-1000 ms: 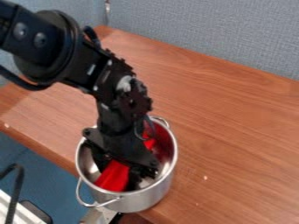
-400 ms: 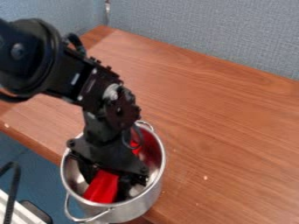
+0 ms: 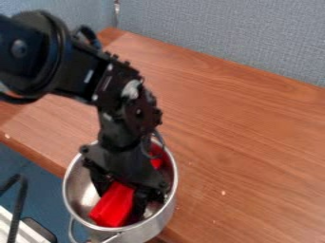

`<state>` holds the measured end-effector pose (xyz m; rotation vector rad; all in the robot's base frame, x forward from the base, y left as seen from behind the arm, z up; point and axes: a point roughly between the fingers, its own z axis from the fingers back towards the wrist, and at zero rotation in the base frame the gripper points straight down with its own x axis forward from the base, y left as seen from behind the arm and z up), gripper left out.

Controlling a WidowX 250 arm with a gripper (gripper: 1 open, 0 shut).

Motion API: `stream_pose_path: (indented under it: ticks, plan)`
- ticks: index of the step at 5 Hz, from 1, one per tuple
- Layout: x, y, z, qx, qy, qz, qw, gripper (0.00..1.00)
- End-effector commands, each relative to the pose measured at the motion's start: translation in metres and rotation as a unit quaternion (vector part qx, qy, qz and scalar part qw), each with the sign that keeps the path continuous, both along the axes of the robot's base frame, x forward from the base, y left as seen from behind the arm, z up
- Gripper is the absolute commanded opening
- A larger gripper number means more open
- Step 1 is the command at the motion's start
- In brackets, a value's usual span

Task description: Move the red object from the metal pot to the table

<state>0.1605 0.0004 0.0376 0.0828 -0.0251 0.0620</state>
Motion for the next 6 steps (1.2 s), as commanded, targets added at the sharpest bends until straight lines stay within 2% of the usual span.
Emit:
stream_pose_path:
  ticks: [1,2,3,4,5,6]
  plan:
    - [0.023,-0.004,0.038,-0.011,-0.024,-0.002,0.9996,0.00]
    - [0.047,0.001,0.072,-0.010,-0.048,0.011,0.9987,0.00]
    - [0.074,0.019,0.082,-0.018,-0.041,0.054,0.9975,0.00]
    - [0.069,0.028,0.062,-0.005,-0.031,0.065,0.9974,1.00]
    - [0.053,0.033,0.044,-0.002,-0.020,0.077,0.9968,1.00]
    - [0.049,0.036,0.032,-0.005,-0.012,0.083,0.9965,1.00]
